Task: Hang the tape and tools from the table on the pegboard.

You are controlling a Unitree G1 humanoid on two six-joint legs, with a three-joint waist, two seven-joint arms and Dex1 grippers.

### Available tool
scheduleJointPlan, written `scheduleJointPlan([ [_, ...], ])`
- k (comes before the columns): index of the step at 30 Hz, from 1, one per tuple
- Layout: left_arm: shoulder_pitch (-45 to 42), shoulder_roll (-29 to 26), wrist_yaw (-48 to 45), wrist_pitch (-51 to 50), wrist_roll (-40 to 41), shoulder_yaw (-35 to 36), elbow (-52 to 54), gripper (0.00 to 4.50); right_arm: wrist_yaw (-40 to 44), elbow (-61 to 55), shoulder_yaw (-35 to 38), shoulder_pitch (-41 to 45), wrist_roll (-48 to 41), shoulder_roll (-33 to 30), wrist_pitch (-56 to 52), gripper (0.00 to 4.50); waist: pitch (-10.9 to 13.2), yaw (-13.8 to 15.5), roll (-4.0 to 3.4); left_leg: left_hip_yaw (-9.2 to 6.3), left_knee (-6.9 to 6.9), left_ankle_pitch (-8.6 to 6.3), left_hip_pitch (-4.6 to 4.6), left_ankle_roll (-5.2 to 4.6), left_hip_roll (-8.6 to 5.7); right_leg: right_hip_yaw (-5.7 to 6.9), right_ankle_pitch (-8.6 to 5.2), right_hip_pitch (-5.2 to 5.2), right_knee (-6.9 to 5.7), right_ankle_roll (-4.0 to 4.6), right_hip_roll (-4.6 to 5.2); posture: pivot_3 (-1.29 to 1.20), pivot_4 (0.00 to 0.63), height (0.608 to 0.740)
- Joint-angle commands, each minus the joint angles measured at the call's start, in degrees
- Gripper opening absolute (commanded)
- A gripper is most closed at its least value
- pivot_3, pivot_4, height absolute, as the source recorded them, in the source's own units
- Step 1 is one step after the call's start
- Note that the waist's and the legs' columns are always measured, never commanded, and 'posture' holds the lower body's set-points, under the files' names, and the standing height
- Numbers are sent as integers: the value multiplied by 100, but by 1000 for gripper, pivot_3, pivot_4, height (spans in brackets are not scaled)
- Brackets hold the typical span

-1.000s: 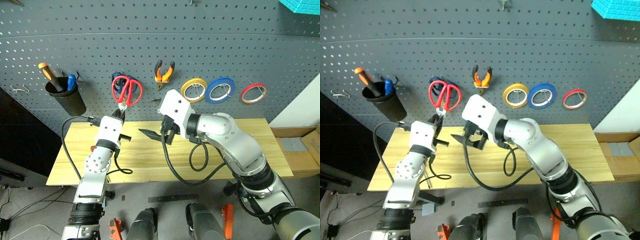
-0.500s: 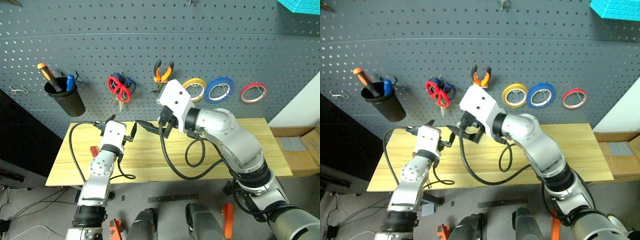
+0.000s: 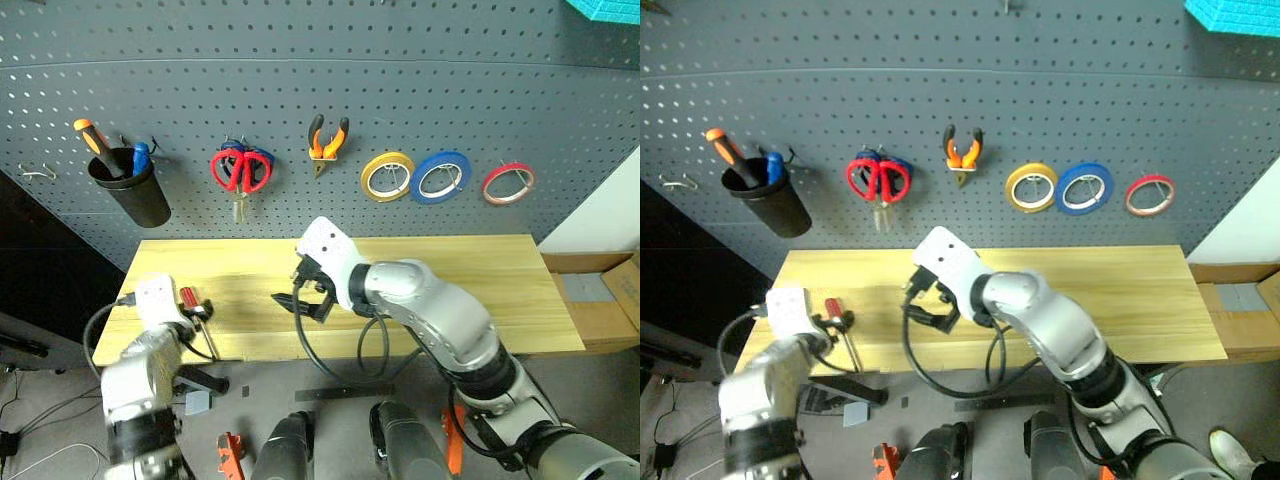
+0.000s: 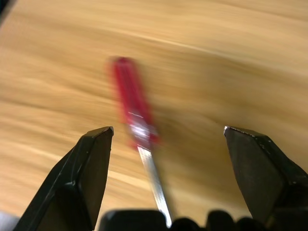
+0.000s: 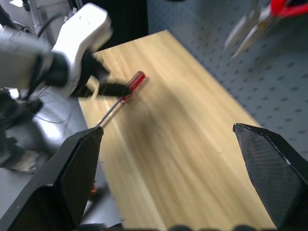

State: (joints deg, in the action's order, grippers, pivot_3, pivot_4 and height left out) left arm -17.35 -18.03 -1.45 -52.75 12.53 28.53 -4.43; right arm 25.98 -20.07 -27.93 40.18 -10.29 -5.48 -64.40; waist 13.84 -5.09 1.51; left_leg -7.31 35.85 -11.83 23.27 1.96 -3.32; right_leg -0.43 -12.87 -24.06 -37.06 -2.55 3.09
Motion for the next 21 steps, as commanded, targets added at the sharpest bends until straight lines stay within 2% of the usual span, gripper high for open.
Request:
scheduleJointPlan([
  [1, -362, -121, 163, -104, 75, 183, -574, 3953, 4, 134, -71, 190, -13, 56, 39, 4500, 17, 4, 10, 9, 0, -2, 8, -1, -7, -10, 2, -6, 2, -1, 6, -152, 298, 740],
  [5, -882, -283, 178, 12, 45, 109, -1556, 3953, 90, 427, -148, 330, -46, 92, 86, 4500, 107, 7, 51, 15, -1, -9, 23, 1, -4, -19, 19, -28, 4, 26, 7, -162, 321, 740],
  [9, -1300, -241, 541, 243, 162, 417, -2445, 3953, 172, 674, -175, 544, -37, 123, 180, 4500, 225, 0, 55, 19, -3, -13, 25, 5, 1, -21, 18, -33, 2, 25, 7, -171, 351, 740],
  [12, -1533, -254, 895, 508, 348, 802, -3078, 3953, 220, 768, -174, 684, -20, 144, 229, 4500, 263, -6, 40, 20, -2, -13, 25, 6, 9, -22, 12, -35, 2, 14, 10, -183, 341, 740],
  [15, -1519, -243, 1043, 589, 455, 956, -3163, 3376, 250, 766, -184, 777, -1, 101, 259, 4500, 264, -46, 37, 25, -3, -13, 22, 7, 12, -28, 3, -35, -1, 0, 14, -187, 335, 740],
  [20, -1344, -102, 1198, 441, 643, 1069, -2826, 1603, 303, 823, -162, 909, 41, 21, 365, 4500, 264, -66, 37, 28, 0, -13, 22, 8, 9, -32, 4, -35, -2, -1, 16, -184, 308, 740],
  [21, -1294, -73, 1232, 389, 684, 1093, -2715, 1369, 313, 838, -168, 944, 53, 7, 398, 4500, 263, -68, 37, 28, 0, -13, 22, 8, 8, -33, 4, -35, -2, -1, 17, -182, 302, 740],
])
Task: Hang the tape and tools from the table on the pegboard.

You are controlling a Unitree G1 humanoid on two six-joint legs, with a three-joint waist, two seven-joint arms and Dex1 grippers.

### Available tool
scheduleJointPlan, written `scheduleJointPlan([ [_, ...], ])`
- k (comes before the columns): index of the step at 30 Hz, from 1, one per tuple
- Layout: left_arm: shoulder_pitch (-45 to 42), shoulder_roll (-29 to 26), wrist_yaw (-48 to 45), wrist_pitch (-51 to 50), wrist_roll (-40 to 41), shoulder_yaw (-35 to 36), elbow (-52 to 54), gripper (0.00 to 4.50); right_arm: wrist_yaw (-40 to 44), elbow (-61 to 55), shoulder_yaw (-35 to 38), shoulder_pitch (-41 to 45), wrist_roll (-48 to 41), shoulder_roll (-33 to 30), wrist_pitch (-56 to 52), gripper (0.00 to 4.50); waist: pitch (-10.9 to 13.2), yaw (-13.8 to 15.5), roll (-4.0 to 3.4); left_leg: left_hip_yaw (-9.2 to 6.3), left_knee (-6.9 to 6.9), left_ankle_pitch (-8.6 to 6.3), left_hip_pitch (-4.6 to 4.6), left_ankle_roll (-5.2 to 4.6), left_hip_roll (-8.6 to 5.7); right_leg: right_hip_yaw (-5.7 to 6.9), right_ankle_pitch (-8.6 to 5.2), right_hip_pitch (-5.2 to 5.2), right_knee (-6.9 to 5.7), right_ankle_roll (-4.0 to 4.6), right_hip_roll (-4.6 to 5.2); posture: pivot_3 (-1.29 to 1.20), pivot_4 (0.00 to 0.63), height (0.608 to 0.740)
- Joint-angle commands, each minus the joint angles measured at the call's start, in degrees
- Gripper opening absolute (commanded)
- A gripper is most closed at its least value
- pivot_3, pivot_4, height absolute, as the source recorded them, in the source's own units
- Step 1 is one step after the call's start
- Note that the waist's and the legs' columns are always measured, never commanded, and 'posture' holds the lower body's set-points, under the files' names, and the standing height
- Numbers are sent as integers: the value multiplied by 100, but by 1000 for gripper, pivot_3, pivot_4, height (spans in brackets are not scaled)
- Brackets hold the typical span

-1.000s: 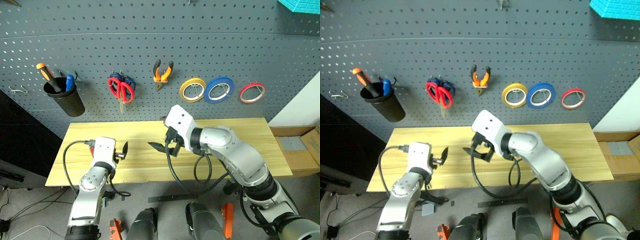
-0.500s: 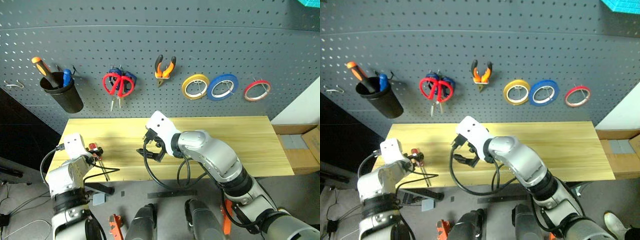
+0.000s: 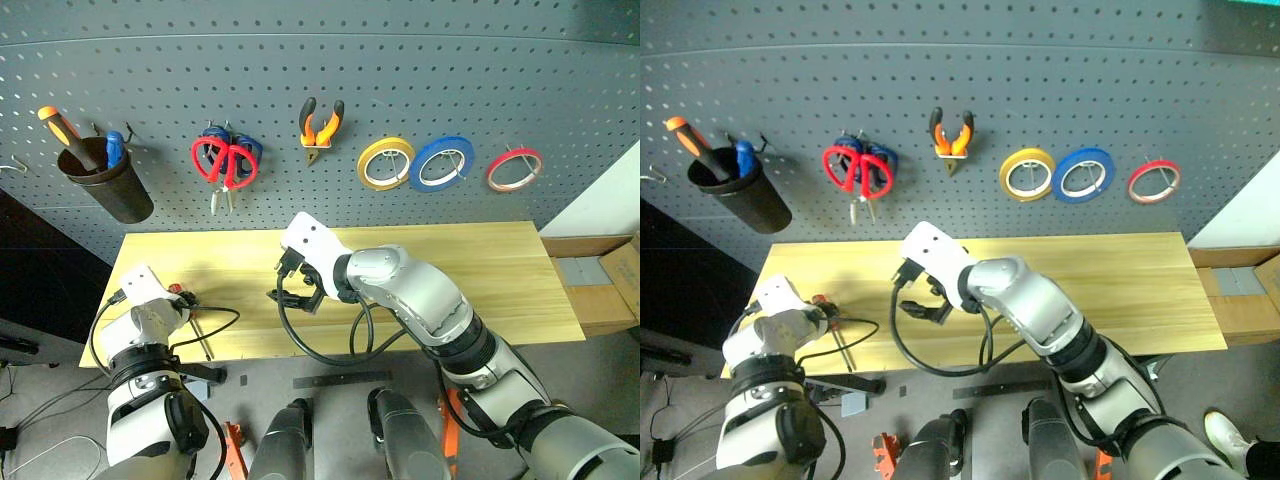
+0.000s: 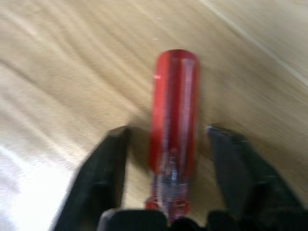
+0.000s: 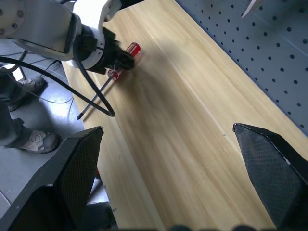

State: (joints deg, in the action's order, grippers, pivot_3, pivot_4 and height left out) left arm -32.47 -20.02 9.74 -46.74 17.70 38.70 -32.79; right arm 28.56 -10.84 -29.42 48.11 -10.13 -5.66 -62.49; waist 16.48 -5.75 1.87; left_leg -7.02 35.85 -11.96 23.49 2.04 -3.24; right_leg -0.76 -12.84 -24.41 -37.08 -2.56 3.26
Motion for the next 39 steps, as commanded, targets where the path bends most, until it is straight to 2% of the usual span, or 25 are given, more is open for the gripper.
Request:
scheduleJointPlan([
  [1, 274, 153, 143, -262, 203, 96, 233, 1033, 63, -59, -22, 187, 51, 17, 251, 4500, -1, -3, 1, 0, 0, 0, 0, 0, 0, 1, 0, 0, 0, 0, 0, -176, 286, 740],
  [2, 371, 199, 175, -355, 244, 110, 448, 839, 64, -46, 12, 230, 49, 23, 271, 4500, -4, -3, 0, -1, 1, 0, 0, 0, 0, 0, 0, 0, 0, 0, 0, -173, 283, 740],
  [5, 688, 333, 195, -480, 274, -21, 1266, 846, 80, -68, 116, 266, 11, 9, 307, 4500, -7, 0, 2, 1, 1, 0, 0, 1, -1, -1, 15, 0, 1, 22, 1, -159, 258, 740],
  [9, 1204, 382, 120, 462, -59, -498, 2745, 846, 122, -319, 253, 169, -41, -165, 368, 4500, -30, 35, 35, -3, -1, -3, 6, 8, 2, 0, 20, -7, 2, 31, 2, -144, 229, 740],
  [13, 1936, 524, 250, 584, -279, -863, 4513, 846, 228, -871, 416, -160, -9, -500, 1076, 4500, -46, 89, 56, -3, 6, 15, 86, 39, 8, 0, 46, -91, -1, 52, -1, -125, 207, 740],
  [17, 2261, 733, 326, 1086, -526, -1132, 5304, 846, 472, -1082, 473, -281, -195, -608, 1286, 4500, -50, 103, 55, 12, 7, 14, 87, 37, 4, -9, 48, -91, 5, 48, 0, -127, 204, 740],
  [22, 2098, 789, 239, 1428, -771, -1776, 6068, 846, 389, -707, 638, -46, -67, -387, 1860, 4500, -51, 104, 58, 23, 16, 13, 88, 21, 13, 0, 50, -88, 1, 52, -13, -117, 199, 740],
  [28, 1119, 104, -154, 1806, -880, -1810, 5980, 846, 458, -607, 834, 95, -170, -303, 2012, 4500, -69, 109, 66, 46, 19, 30, 87, 23, 22, -1, 68, -88, -2, 60, -24, -94, 167, 740],
  [32, 71, -597, -521, 2204, -888, -1702, 5357, 846, 511, -445, 933, 253, -186, -229, 2122, 4500, -107, 123, 98, 49, 19, 41, 88, 42, 22, 0, 75, -91, -7, 63, -25, -77, 144, 740],
  [39, -1081, -1453, -722, 2687, -891, -1306, 3806, 846, 428, -93, 1063, 548, -118, -113, 2261, 4500, -229, 101, 110, 60, 16, 42, 87, 43, 14, -7, 80, -94, -4, 57, -25, -83, 124, 740],
])
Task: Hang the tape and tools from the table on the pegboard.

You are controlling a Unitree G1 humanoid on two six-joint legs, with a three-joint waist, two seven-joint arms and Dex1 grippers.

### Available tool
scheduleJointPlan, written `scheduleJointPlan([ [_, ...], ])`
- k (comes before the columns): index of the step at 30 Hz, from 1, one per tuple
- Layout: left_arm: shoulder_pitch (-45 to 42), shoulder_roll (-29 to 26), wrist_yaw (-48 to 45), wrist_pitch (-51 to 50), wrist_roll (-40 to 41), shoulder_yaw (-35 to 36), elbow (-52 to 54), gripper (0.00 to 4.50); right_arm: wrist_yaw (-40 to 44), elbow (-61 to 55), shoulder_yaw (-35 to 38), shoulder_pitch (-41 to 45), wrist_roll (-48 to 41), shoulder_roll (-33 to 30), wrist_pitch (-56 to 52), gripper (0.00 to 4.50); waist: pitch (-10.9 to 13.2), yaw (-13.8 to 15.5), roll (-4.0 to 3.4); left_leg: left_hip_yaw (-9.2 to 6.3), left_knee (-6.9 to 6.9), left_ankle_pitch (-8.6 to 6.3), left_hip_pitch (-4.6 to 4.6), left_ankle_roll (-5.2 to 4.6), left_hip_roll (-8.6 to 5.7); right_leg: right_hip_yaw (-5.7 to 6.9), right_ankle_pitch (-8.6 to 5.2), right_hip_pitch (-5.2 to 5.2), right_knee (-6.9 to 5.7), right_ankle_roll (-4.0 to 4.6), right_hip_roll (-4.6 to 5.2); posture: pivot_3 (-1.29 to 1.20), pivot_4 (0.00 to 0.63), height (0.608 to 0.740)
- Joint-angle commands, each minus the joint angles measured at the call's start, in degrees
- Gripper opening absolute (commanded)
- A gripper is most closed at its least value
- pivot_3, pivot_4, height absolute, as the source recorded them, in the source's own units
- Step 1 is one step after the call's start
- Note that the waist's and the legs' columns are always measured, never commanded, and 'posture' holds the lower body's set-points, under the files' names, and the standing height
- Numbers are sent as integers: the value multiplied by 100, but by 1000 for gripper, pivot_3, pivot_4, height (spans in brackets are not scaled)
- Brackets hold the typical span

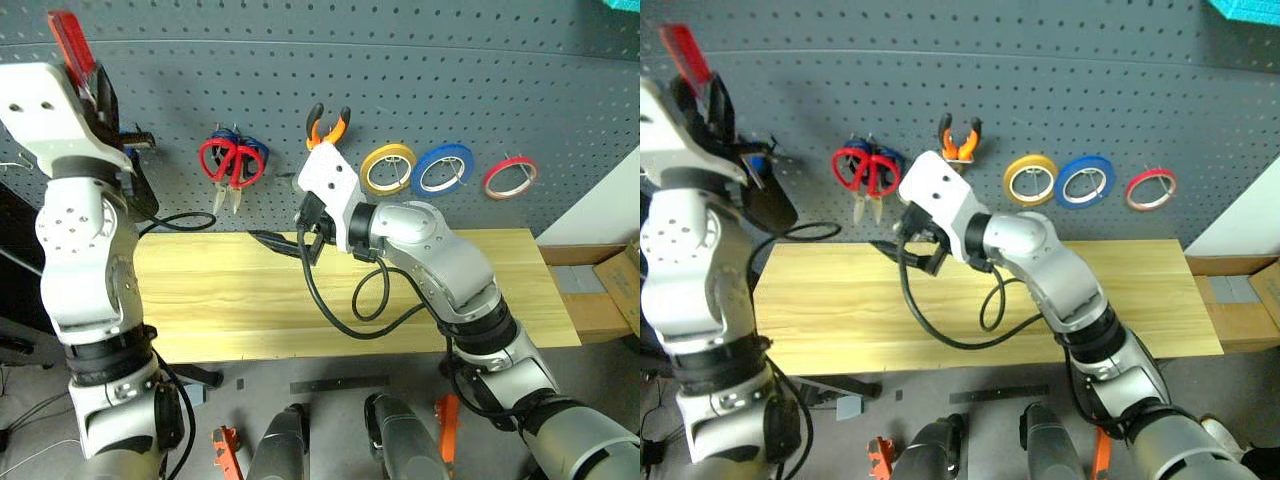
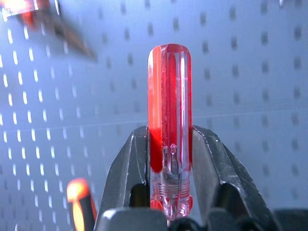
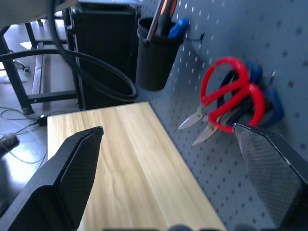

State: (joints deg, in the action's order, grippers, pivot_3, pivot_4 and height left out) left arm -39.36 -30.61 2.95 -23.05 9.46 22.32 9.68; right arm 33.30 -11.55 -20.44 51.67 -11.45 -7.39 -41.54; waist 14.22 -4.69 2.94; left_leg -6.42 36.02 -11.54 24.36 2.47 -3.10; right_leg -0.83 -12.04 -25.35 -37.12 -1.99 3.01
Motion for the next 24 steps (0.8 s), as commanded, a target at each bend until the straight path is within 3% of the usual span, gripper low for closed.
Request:
scheduleJointPlan([
  [1, -439, -465, -67, 370, -84, 340, -562, 846, -44, -2, 166, 207, 18, 63, 176, 4500, -6, -7, 6, 0, 0, 0, 0, 0, 1, 1, 3, -2, 0, 1, -3, -83, 124, 740],
  [8, -883, -797, -183, 1134, -245, 242, -1680, 846, -47, 100, 165, 295, 63, 97, 264, 4500, -119, 0, 30, -1, 2, 1, 0, 2, 1, -1, 7, -2, -3, 2, -2, -83, 109, 740],
  [24, -1028, -291, -33, 2534, -308, 48, -3568, 846, -14, 97, 174, 252, 97, 172, 264, 4500, -245, -35, 35, 3, 11, 4, -7, -3, -5, -10, 11, -7, -32, 1, 5, -93, 111, 740],
])
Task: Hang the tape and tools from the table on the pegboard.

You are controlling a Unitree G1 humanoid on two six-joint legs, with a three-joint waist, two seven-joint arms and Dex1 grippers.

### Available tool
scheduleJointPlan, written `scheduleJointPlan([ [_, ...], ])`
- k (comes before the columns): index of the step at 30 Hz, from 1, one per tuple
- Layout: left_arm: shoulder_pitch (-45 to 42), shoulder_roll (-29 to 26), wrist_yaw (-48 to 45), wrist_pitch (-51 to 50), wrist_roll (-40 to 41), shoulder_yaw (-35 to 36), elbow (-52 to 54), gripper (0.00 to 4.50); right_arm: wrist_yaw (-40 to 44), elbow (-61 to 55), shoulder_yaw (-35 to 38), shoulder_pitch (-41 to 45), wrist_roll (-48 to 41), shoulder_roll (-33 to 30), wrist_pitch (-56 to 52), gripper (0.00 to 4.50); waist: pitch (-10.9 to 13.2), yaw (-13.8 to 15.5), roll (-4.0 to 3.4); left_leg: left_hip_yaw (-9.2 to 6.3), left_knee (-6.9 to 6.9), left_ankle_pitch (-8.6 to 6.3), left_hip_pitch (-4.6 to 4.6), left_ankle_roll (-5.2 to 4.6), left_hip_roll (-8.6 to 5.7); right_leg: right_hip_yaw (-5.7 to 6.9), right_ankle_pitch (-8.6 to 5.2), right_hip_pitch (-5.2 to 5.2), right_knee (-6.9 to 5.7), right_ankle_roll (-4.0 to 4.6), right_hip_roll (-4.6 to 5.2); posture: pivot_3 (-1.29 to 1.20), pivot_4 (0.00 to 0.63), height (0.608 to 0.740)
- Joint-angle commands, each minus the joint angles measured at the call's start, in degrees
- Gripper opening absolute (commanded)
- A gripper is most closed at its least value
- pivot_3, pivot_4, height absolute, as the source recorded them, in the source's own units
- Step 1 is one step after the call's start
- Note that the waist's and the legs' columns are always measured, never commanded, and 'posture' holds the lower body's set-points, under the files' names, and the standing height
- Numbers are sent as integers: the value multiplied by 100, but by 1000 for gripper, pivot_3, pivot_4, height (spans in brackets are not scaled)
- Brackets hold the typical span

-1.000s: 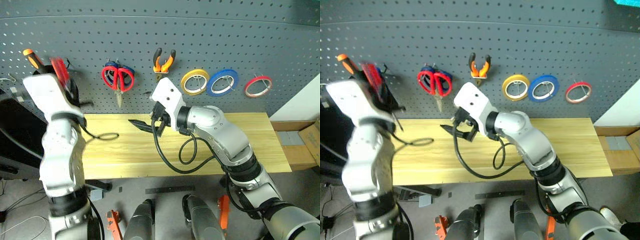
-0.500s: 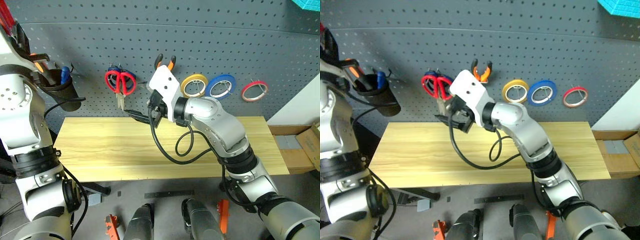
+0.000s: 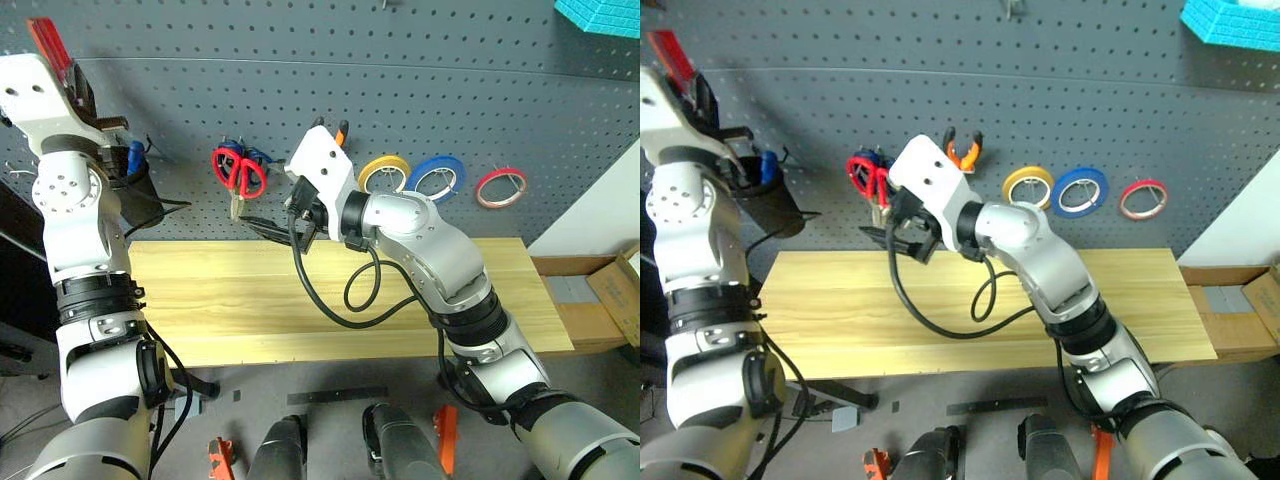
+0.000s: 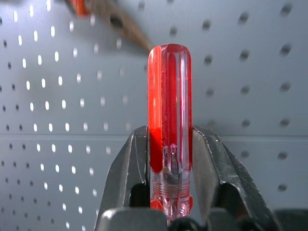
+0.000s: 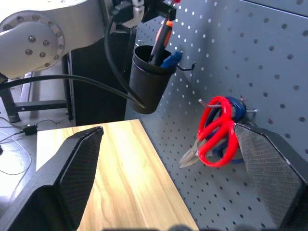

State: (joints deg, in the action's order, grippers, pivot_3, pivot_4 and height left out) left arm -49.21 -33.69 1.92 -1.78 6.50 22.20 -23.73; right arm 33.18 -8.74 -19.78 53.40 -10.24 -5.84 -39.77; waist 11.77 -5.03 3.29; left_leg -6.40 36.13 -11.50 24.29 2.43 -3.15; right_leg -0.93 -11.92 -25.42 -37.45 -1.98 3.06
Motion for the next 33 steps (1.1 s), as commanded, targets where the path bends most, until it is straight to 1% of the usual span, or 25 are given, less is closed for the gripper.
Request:
scheduleJointPlan([
  [1, -54, 66, 60, 483, -14, 25, -350, 846, 5, -200, 100, 63, -32, 20, 86, 4500, -1, 0, 0, 1, 1, 0, 0, 0, -1, 0, 0, -2, -6, 0, 0, -93, 110, 740],
  [4, -58, 157, 6, 705, -13, -40, -499, 846, 36, -261, 81, 19, -58, 21, 78, 4500, -4, 3, 2, 2, 8, 0, -4, -1, -2, 2, 0, -4, -21, 0, 2, -96, 109, 740],
  [5, -25, 183, -7, 748, 27, -11, -466, 1549, 44, -286, 72, -1, -62, 18, 71, 4500, -4, 2, 2, 2, 12, -1, -3, -2, -2, 1, 0, -4, -24, 0, 2, -98, 107, 740],
  [9, 230, 223, 62, 772, 54, 51, -20, 2802, 62, -383, 54, -63, -65, 4, 12, 4500, -33, -16, 1, 5, 23, -2, -4, -4, -2, -3, 0, -5, -36, 0, 2, -101, 94, 740],
  [10, 306, 264, 151, 677, 79, 91, 191, 3226, 57, -394, 61, -72, -62, 0, 9, 4500, -53, -26, 2, 6, 23, -2, -5, -4, -2, -4, 0, -5, -39, 0, 3, -101, 94, 740],
  [13, 501, 345, 308, 422, 121, 125, 1005, 4167, 59, -421, 111, -73, -67, -25, 27, 4500, -90, -30, 5, 3, 25, -3, -5, -6, -1, -3, 0, -5, -41, 0, 5, -99, 95, 740],
  [15, 594, 376, 388, 137, 124, 109, 1711, 4167, 86, -481, 174, -88, -115, -62, 34, 4500, -102, -32, 9, 2, 32, -9, -5, -15, -1, -3, 0, -4, -46, 0, 5, -96, 93, 740],
  [17, 645, 399, 428, -138, 131, 72, 2177, 4167, 124, -551, 234, -119, -176, -109, 27, 4500, -111, -33, 8, 0, 50, -11, -5, -18, -1, -2, 0, -1, -55, 0, 5, -83, 91, 740],
  [18, 682, 409, 313, -288, 194, -29, 2486, 4167, 161, -627, 305, -167, -236, -167, -16, 4500, -119, -28, 8, 0, 54, -11, -5, -18, -2, -1, 0, 3, -56, 0, 3, -77, 90, 740],
  [20, 906, 505, -147, -864, 624, -339, 3222, 4167, 310, -913, 477, -404, -435, -390, -102, 4500, -146, -7, 6, -1, 59, -12, -15, -19, -5, 0, 0, 15, -56, 0, 0, -65, 87, 740],
  [23, 1624, 636, -846, -2069, 1435, -864, 4073, 4167, 362, -1350, 759, -966, -725, -720, -312, 4500, -222, 45, -32, -3, 59, -16, -40, -26, -13, 4, -2, 56, -41, -2, 1, -52, 85, 740],
  [24, 1877, 670, -850, -2404, 1491, -964, 4251, 4167, 283, -1420, 838, -1153, -738, -798, -366, 4500, -239, 48, -54, -4, 59, -20, -59, -33, -14, 4, -5, 84, -32, -8, 0, -51, 85, 740],
  [26, 2202, 813, -720, -3028, 1663, -1021, 4486, 4167, 73, -1491, 1010, -1484, -778, -856, -518, 4500, -242, 39, -63, 6, 48, -30, -137, -48, -14, -7, -15, 157, -20, -17, 0, -51, 84, 740],
  [27, 2348, 897, -629, -3066, 1588, -1036, 4574, 4167, -76, -1512, 1154, -1682, -833, -815, -621, 4500, -242, 28, -63, 7, 41, -30, -159, -49, -12, -3, -40, 184, -11, -43, -3, -51, 84, 740],
  [30, 2846, 1141, -719, -2987, 1609, -1072, 4815, 4167, -489, -1565, 1434, -2392, -797, -727, -611, 4500, -246, 10, -66, 10, 38, -30, -196, -47, 10, -4, -45, 212, -9, -39, -30, -63, 79, 740],
  [33, 3360, 1234, -784, -2795, 1317, -1275, 4677, 4167, -784, -1358, 1387, -3199, -407, -729, 128, 4500, -295, 25, -104, 23, 30, -30, -208, -44, 42, -8, -48, 215, -10, -27, -46, -72, 71, 740],
])
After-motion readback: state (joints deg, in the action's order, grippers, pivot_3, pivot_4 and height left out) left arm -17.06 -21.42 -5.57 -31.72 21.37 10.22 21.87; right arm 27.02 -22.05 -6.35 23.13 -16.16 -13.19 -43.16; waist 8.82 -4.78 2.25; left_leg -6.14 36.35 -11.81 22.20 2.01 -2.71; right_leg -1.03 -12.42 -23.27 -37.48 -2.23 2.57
